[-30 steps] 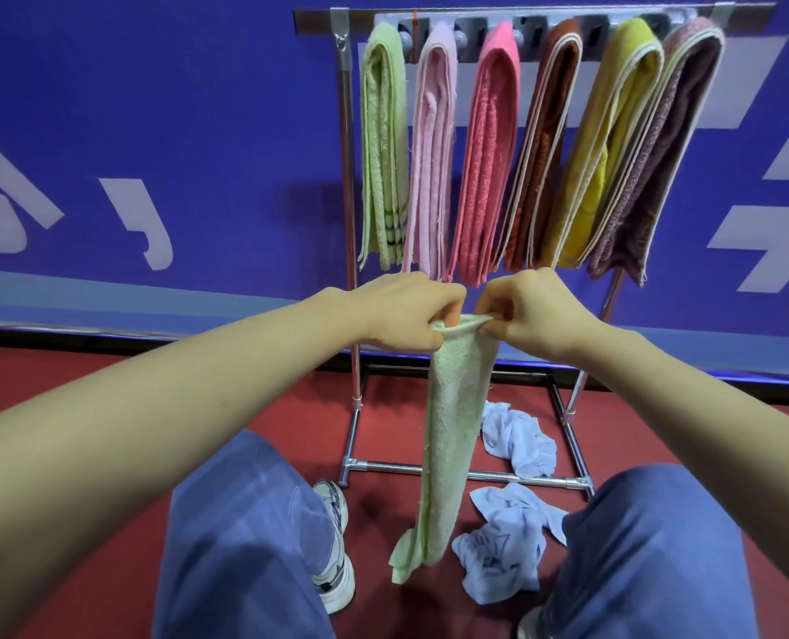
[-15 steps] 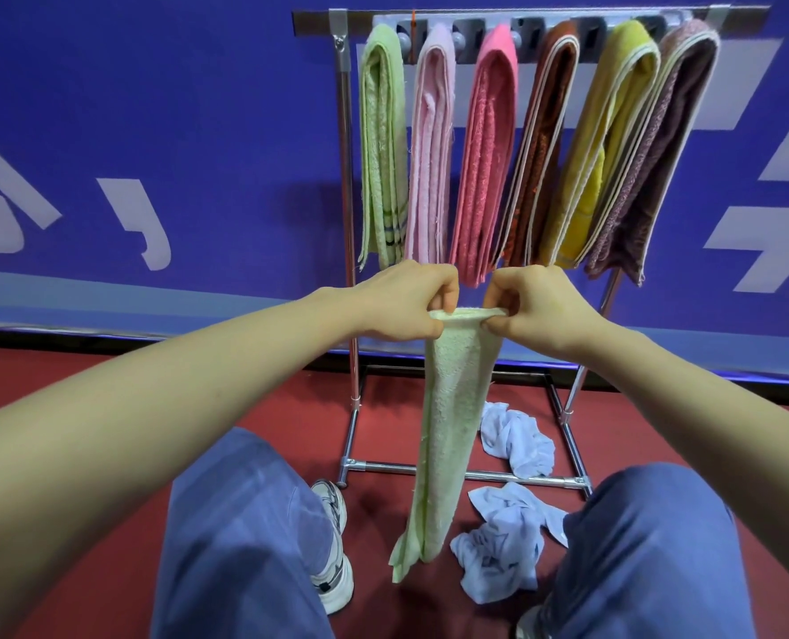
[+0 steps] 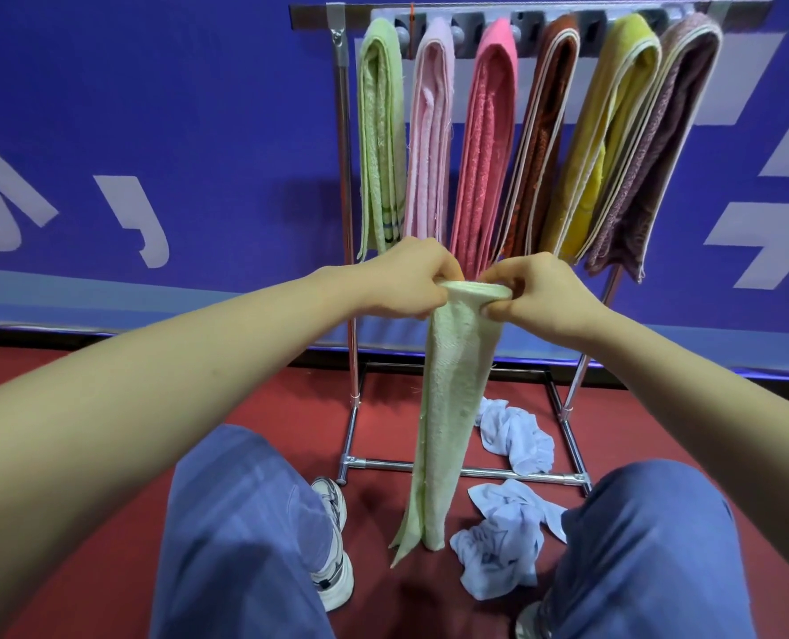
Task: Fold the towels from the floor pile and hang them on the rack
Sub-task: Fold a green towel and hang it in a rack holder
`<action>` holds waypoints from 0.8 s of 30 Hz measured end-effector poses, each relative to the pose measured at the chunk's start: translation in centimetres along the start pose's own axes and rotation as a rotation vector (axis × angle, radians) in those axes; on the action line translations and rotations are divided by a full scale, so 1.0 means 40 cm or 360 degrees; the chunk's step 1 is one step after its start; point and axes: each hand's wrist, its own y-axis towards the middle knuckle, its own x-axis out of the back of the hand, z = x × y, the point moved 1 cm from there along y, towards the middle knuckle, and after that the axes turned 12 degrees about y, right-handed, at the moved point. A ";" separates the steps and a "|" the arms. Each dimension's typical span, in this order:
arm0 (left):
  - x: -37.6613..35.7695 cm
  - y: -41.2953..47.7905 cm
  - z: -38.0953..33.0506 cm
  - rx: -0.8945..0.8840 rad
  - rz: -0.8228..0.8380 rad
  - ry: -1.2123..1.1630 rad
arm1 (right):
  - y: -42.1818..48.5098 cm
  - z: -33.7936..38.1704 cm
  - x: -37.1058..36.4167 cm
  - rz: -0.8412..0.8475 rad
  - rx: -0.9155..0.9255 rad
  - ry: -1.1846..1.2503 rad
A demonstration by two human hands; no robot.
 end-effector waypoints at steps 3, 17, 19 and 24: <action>0.002 -0.003 -0.006 -0.0027 0.0014 -0.0020 | 0.000 -0.024 -0.013 0.0093 -0.0141 0.0305; 0.045 0.013 -0.026 0.0064 -0.0339 -0.0210 | 0.008 0.009 -0.008 -0.0245 -0.0047 0.0872; 0.037 0.012 -0.019 0.0083 -0.0311 -0.0259 | -0.001 0.004 -0.011 -0.0177 -0.0108 0.0973; -0.011 0.018 0.007 0.0215 -0.0317 -0.0858 | -0.008 0.024 -0.005 -0.0269 -0.0058 0.1022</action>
